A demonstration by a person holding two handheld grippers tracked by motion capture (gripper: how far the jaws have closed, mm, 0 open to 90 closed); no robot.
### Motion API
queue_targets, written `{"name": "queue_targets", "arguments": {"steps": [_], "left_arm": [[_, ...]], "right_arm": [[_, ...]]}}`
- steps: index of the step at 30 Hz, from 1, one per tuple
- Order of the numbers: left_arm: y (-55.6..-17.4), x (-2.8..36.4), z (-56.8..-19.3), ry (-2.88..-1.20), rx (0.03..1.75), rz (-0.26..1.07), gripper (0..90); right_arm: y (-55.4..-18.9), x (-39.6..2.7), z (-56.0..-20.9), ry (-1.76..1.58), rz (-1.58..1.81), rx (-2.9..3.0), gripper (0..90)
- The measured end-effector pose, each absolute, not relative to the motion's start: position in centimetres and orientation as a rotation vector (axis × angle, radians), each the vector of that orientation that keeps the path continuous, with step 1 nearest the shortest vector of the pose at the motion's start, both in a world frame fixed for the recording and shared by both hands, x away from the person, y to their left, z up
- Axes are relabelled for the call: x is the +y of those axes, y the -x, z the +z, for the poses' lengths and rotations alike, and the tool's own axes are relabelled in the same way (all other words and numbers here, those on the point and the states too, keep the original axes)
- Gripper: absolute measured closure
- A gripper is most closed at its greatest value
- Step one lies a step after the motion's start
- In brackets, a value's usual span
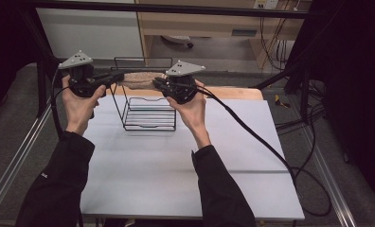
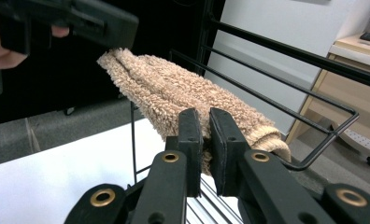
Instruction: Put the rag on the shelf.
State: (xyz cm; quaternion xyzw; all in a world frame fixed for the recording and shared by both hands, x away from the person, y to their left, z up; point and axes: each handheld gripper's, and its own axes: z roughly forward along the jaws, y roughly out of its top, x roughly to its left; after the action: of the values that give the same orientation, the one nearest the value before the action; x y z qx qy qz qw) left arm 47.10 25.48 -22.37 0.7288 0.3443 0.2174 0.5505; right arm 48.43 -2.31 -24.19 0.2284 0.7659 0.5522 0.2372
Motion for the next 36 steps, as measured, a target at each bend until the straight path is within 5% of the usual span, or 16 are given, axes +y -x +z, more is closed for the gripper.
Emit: {"name": "queue_targets", "arguments": {"steps": [14,24,31,36], "left_arm": [[-47.1,25.3,-23.9,-1.792,0.815,0.505,89.6],[-47.2,24.8,-24.9,-1.822,0.818,0.528,89.7],[-47.2,24.6,-25.6,-1.832,0.808,0.540,89.6],[-47.4,24.5,-26.0,-1.835,0.815,0.546,89.5]], "right_arm": [[-48.4,-2.2,-24.7,-0.615,1.468,2.141,79.1],[-48.0,-2.4,-24.3,-0.616,1.504,2.137,67.7],[-48.4,-2.2,-25.2,-0.693,1.472,2.198,86.7],[-49.0,-2.3,-26.4,-0.748,1.417,2.216,88.8]]}}
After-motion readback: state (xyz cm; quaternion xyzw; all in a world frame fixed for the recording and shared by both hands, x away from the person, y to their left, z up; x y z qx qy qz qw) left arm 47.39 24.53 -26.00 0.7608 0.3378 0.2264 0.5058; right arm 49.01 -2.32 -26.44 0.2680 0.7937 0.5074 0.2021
